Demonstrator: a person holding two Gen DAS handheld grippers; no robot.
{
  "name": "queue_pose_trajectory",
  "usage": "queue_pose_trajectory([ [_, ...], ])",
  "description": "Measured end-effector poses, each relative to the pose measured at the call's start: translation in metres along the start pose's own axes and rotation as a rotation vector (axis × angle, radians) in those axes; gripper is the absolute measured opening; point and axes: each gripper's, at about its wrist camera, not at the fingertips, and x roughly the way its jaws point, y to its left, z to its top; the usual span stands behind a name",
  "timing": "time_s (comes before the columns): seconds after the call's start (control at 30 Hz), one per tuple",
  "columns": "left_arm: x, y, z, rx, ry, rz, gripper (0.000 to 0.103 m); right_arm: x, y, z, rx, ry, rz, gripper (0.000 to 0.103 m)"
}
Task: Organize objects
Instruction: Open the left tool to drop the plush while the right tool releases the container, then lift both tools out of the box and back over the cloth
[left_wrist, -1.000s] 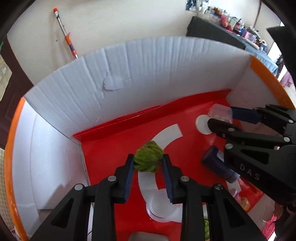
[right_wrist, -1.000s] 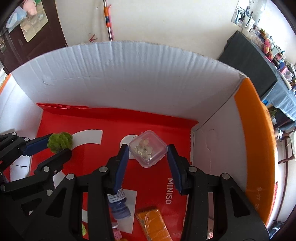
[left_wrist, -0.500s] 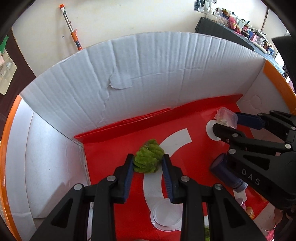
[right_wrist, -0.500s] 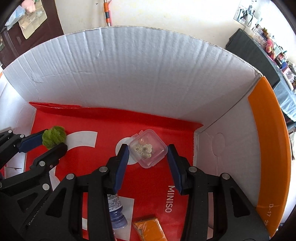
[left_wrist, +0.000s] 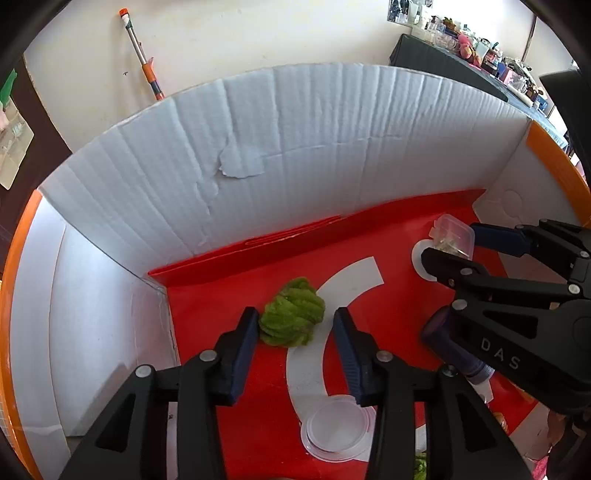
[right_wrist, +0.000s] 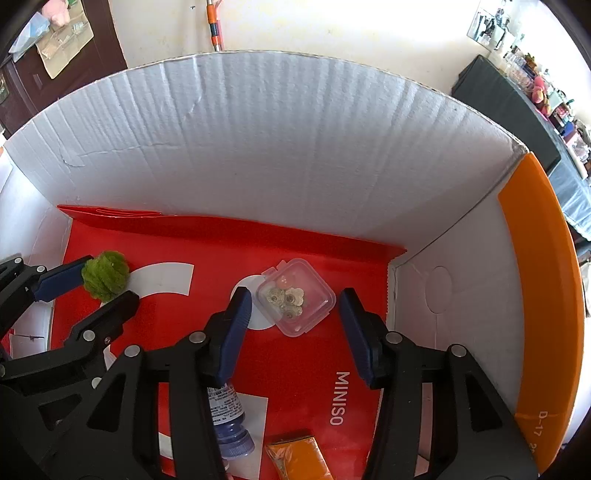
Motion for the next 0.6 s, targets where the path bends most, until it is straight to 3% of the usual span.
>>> queue_pose_trajectory([
  [0.6,-0.02,0.024,0.005,-0.039,-0.01,-0.03,0.047,-0.016,0.003,0.002,-0.005,-0.038,0.007,0.049],
])
